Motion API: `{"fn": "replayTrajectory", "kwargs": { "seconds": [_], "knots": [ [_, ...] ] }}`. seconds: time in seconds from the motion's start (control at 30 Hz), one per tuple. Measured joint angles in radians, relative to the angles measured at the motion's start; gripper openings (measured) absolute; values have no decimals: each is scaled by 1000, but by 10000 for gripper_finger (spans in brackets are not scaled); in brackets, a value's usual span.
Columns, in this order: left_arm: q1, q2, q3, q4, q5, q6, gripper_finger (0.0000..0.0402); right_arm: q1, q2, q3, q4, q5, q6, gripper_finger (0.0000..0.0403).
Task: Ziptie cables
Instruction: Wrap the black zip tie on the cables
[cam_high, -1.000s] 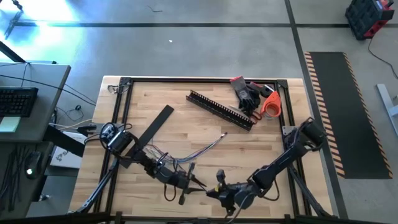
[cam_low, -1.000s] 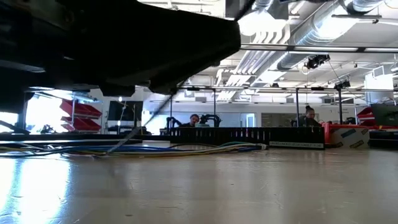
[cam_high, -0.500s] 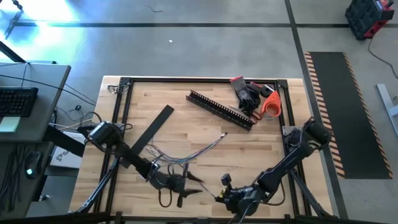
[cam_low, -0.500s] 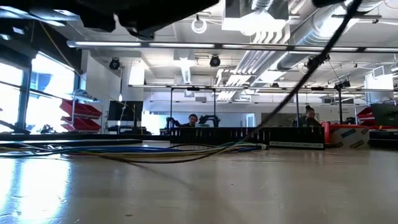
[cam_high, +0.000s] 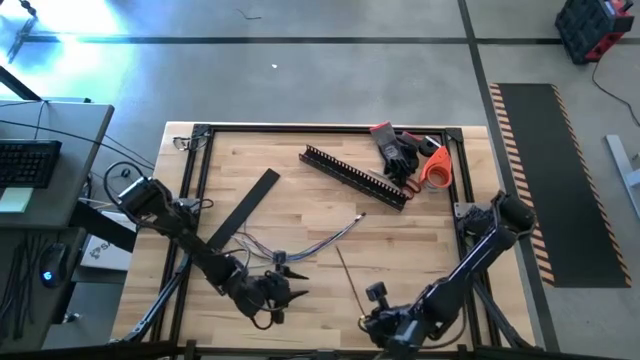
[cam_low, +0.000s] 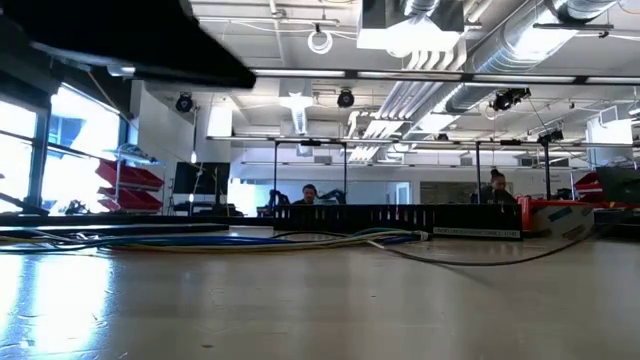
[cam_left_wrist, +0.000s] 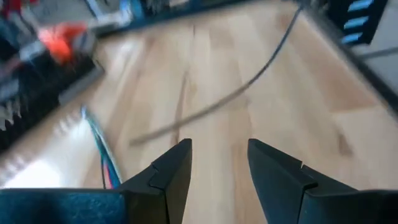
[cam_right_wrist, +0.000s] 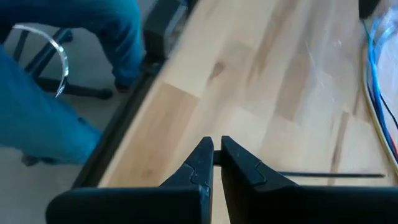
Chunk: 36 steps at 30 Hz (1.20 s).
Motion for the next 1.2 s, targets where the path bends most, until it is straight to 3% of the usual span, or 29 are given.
{"fn": "replayTrajectory", "kwargs": {
  "seconds": [0.1,0.27,0.37,0.5,0.73,0.9,1.03,1.2],
  "knots": [
    [35,19,0,-86,24,-121,148,4,0,1,11,0,-40,0],
    [107,41,0,-212,156,-204,188,-6,0,1,7,-2,-80,0],
    [146,40,0,-255,146,-269,203,-7,-2,1,14,-10,-86,0],
    [179,39,0,-270,104,-305,203,-6,-2,1,16,-10,-87,0],
    [252,92,1,-279,275,-321,200,-6,-2,0,32,-10,-107,0],
    [290,131,6,-288,289,-401,196,-6,-2,0,114,-43,-194,0],
    [305,133,6,-304,296,-410,145,-14,-3,-7,160,-52,-241,0],
    [321,123,4,-324,297,-393,25,-38,-3,-8,167,-53,-236,0]
  ]
}}
